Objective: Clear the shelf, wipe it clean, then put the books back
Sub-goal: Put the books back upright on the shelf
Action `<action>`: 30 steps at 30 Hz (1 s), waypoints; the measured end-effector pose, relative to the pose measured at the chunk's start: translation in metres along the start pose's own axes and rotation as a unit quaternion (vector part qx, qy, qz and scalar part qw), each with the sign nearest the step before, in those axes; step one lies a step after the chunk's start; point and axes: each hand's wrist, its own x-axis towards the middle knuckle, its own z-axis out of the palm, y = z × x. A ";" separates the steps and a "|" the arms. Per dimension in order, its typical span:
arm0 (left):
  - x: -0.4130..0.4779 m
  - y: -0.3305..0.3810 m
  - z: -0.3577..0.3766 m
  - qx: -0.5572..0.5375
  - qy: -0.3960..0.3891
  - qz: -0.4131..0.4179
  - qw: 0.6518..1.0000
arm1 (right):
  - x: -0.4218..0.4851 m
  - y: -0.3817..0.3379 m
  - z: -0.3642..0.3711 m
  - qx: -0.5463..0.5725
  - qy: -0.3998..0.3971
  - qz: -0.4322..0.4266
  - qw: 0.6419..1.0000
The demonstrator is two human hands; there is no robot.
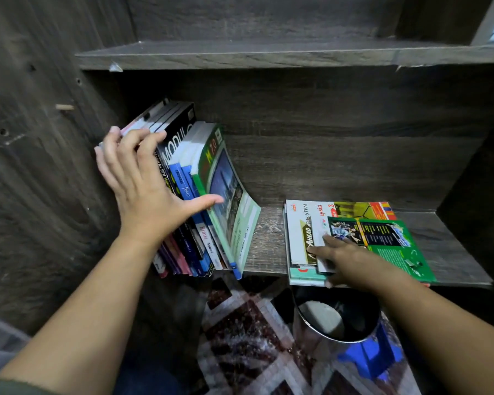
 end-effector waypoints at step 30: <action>-0.008 -0.001 0.007 -0.021 0.052 0.017 0.998 | -0.008 -0.004 -0.014 -0.025 0.102 0.006 0.994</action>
